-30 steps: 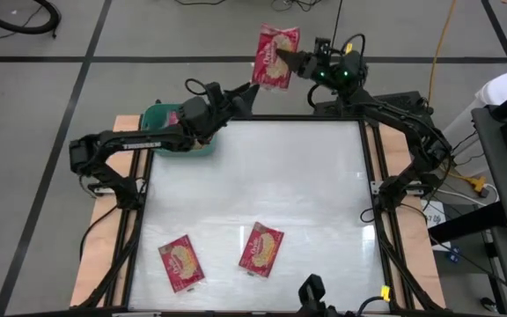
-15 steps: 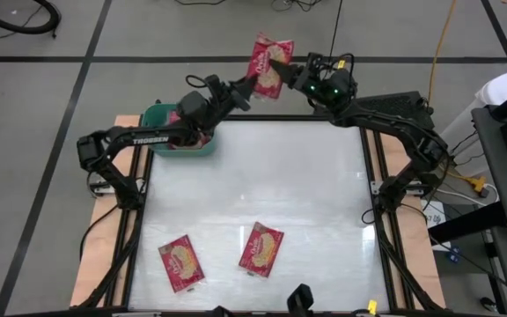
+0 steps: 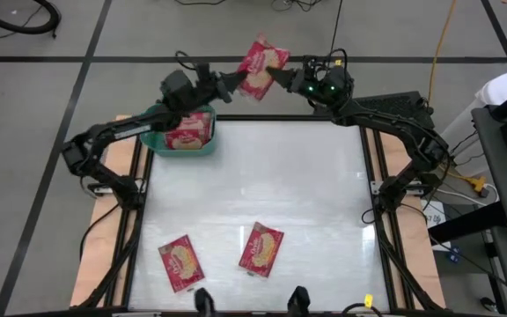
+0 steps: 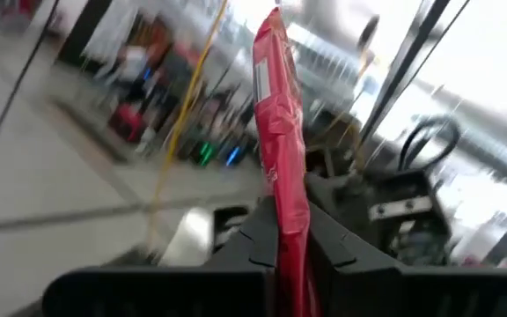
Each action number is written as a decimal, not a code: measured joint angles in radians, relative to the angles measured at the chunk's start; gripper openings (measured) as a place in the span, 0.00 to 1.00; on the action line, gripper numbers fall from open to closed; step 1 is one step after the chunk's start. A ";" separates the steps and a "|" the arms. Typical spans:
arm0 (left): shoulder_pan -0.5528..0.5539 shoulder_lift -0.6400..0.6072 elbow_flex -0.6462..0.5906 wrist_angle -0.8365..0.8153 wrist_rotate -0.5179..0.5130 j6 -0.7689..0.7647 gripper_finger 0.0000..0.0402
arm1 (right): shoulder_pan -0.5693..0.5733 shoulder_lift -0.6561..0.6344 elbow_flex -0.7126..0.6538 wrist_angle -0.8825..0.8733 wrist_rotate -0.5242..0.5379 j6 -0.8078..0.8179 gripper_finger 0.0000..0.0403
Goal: Sort popcorn bags into baskets
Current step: Put the red popcorn bag into the green bin
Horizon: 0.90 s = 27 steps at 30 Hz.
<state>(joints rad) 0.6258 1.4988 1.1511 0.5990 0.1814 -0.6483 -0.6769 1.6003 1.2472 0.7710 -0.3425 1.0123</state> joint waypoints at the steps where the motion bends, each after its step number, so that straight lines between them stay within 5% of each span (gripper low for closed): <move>1: 0.021 -0.026 0.000 -0.069 0.029 0.011 0.04 | -0.004 -0.001 0.000 -0.021 -0.038 0.006 0.19; 8: 0.120 -0.156 0.001 -0.459 0.225 0.076 0.07 | -0.010 -0.071 0.000 -0.403 -0.194 -0.058 0.36; 15: 0.129 -0.261 0.001 -0.765 0.295 0.189 0.04 | -0.052 -0.143 0.001 -0.772 -0.341 -0.266 0.42; 20: 0.115 -0.292 0.001 -0.880 0.423 0.222 0.06 | -0.030 -0.155 0.001 -0.759 -0.360 -0.292 0.44; 27: 0.023 -0.292 0.001 -0.912 0.441 0.227 0.04 | 0.067 -0.131 0.001 -0.648 -0.311 -0.267 0.46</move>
<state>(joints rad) 0.6485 1.2068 1.1519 -0.3132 0.6228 -0.4209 -0.6098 1.4689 1.2480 0.1231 -0.6537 0.7458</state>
